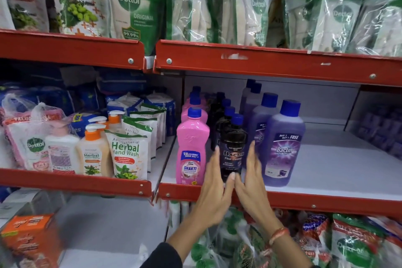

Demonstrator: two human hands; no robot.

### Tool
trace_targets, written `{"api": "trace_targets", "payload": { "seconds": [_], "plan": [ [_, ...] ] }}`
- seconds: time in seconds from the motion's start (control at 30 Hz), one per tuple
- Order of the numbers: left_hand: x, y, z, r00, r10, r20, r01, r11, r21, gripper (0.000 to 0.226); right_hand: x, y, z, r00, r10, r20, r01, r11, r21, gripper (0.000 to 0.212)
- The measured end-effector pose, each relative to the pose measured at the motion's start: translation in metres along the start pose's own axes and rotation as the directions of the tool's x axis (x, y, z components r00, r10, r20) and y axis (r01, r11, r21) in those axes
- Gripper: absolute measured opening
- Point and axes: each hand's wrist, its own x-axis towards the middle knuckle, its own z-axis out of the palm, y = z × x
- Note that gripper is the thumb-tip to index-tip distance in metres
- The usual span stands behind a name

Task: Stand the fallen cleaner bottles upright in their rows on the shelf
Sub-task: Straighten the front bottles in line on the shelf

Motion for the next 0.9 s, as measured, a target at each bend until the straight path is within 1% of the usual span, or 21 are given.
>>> {"api": "trace_targets", "payload": {
  "seconds": [0.03, 0.1, 0.13, 0.2, 0.3, 0.4, 0.57, 0.7, 0.73, 0.77, 0.8, 0.83, 0.87, 0.9],
  "plan": [
    [0.006, 0.0, 0.004, 0.999, -0.046, -0.007, 0.046, 0.998, -0.031, 0.065, 0.004, 0.005, -0.001, 0.997, 0.01, 0.073, -0.011, 1.0, 0.017, 0.089],
    [0.019, 0.0, 0.004, 0.99, -0.144, 0.005, 0.144, 0.987, -0.066, 0.07, 0.011, 0.01, -0.004, 0.986, 0.044, 0.158, -0.052, 0.998, 0.043, 0.096],
    [0.024, 0.001, 0.002, 0.982, -0.184, 0.038, 0.186, 0.982, -0.044, 0.072, 0.013, 0.012, -0.006, 0.982, 0.06, 0.182, -0.067, 0.997, 0.033, 0.099],
    [0.026, 0.003, -0.001, 0.974, -0.211, 0.084, 0.207, 0.977, 0.049, 0.075, 0.014, 0.013, -0.009, 0.975, 0.073, 0.21, -0.075, 0.997, 0.006, 0.1],
    [0.017, 0.01, 0.0, 0.977, -0.205, 0.055, 0.194, 0.967, 0.163, 0.081, 0.005, 0.012, -0.017, 0.976, 0.039, 0.213, -0.042, 0.999, 0.008, 0.097],
    [0.005, 0.013, 0.002, 0.987, -0.161, 0.002, 0.156, 0.96, 0.234, 0.083, -0.004, 0.012, -0.024, 0.973, 0.011, 0.231, -0.011, 1.0, 0.001, 0.094],
    [-0.006, 0.009, 0.003, 0.995, -0.081, -0.057, 0.093, 0.961, 0.259, 0.083, -0.014, 0.018, -0.026, 0.971, -0.04, 0.237, 0.051, 0.998, -0.041, 0.092],
    [-0.01, 0.011, 0.007, 0.991, -0.097, -0.09, 0.118, 0.957, 0.265, 0.08, -0.016, 0.021, -0.033, 0.966, -0.068, 0.249, 0.075, 0.997, -0.017, 0.091],
    [-0.012, 0.011, 0.01, 0.989, -0.077, -0.13, 0.11, 0.957, 0.269, 0.078, -0.018, 0.022, -0.036, 0.968, -0.072, 0.24, 0.075, 0.997, -0.002, 0.087],
    [-0.016, 0.011, 0.013, 0.984, -0.029, -0.179, 0.077, 0.96, 0.27, 0.075, -0.019, 0.022, -0.039, 0.976, -0.069, 0.205, 0.07, 0.998, 0.003, 0.083],
    [-0.019, 0.014, 0.017, 0.973, 0.046, -0.225, 0.017, 0.963, 0.27, 0.072, -0.02, 0.025, -0.044, 0.99, -0.062, 0.127, 0.063, 0.998, -0.005, 0.079],
    [-0.022, 0.017, 0.021, 0.959, 0.126, -0.253, -0.054, 0.96, 0.274, 0.069, -0.021, 0.029, -0.05, 0.999, -0.044, 0.018, 0.045, 0.999, -0.011, 0.076],
    [-0.023, 0.02, 0.025, 0.95, 0.191, -0.247, -0.118, 0.952, 0.281, 0.066, -0.021, 0.033, -0.056, 0.994, -0.011, -0.105, 0.011, 1.0, 0.004, 0.072],
    [-0.022, 0.027, 0.032, 0.952, 0.228, -0.204, -0.169, 0.948, 0.271, 0.064, -0.02, 0.039, -0.065, 0.975, 0.035, -0.219, -0.026, 0.999, 0.046, 0.07]
  ]
}}
